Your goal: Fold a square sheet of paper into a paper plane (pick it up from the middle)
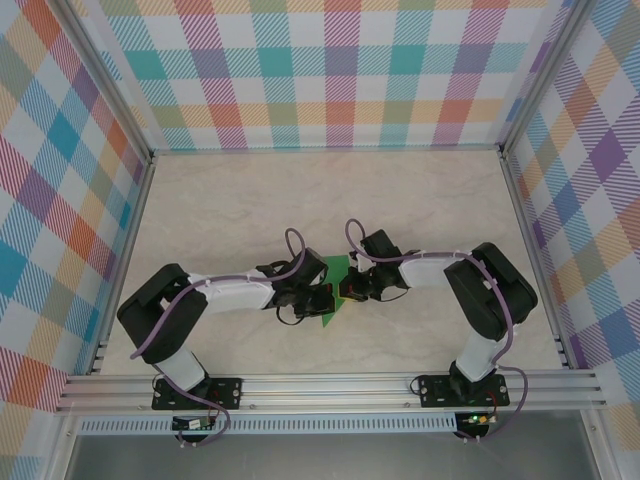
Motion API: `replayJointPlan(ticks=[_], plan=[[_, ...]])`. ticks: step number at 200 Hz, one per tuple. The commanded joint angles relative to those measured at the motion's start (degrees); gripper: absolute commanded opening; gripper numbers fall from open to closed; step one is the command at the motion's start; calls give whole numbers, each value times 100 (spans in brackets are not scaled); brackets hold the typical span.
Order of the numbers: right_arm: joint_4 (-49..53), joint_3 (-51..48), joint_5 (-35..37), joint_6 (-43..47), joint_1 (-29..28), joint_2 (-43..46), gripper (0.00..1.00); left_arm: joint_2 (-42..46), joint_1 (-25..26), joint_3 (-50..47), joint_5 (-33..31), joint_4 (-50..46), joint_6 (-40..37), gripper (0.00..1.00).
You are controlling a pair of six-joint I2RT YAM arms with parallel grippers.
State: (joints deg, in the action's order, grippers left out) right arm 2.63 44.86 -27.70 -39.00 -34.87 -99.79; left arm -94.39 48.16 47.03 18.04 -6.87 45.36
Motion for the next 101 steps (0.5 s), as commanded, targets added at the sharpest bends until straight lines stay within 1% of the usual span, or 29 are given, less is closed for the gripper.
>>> replayJointPlan(ticks=[1,44,70,101], plan=[[17,100,80,-37,8,-182,0,-237,-50,128,186,240,-45,0],[177,168,175,-22,7,-241,0,-391,-51,-91,178,119,-84,0],[359,206,304,7,7,-278,0,-154,-57,-448,94,-156,-170,0],[525,212,443,44,11,-311,0,270,-66,-966,185,-321,-247,0]])
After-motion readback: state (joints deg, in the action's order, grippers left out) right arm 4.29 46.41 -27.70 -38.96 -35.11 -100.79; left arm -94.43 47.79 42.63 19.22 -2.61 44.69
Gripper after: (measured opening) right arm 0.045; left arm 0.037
